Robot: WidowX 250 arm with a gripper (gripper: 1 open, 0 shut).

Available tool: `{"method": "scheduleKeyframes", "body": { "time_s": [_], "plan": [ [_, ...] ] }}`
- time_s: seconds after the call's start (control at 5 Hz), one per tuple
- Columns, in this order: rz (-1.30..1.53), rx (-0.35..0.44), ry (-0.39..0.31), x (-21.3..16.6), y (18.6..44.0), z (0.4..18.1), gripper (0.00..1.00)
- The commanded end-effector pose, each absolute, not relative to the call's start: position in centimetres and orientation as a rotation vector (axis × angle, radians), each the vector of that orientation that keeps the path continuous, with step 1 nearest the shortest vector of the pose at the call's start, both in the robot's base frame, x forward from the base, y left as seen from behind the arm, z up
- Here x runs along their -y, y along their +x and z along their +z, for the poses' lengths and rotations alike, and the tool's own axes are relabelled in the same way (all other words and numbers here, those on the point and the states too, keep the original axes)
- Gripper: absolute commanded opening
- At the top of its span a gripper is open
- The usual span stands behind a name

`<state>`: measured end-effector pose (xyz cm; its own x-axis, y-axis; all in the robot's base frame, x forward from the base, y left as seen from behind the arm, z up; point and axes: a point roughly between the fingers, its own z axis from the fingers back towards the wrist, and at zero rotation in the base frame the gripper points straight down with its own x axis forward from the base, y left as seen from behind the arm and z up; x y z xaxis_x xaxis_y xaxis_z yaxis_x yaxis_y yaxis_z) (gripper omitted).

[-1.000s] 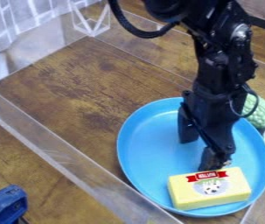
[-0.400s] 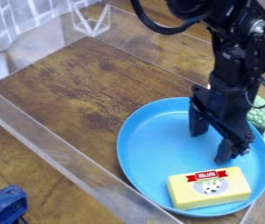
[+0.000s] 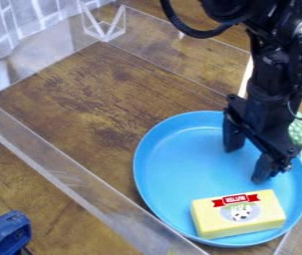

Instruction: Put the white object in the blue tray

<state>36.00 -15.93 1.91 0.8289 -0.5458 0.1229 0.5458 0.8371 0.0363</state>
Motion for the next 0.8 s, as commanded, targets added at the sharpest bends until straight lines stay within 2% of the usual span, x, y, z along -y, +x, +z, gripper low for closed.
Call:
{"method": "scheduleKeyframes", "body": {
  "time_s": [0.0,0.4,0.6],
  "plan": [
    [-0.51,0.078,0.009,15.1,36.2,0.1,1.0],
    [-0.448,0.073,0.018,15.3,37.3,0.0,1.0],
    [-0.463,0.07,0.032,15.4,37.5,3.1,1.0]
  ]
}}
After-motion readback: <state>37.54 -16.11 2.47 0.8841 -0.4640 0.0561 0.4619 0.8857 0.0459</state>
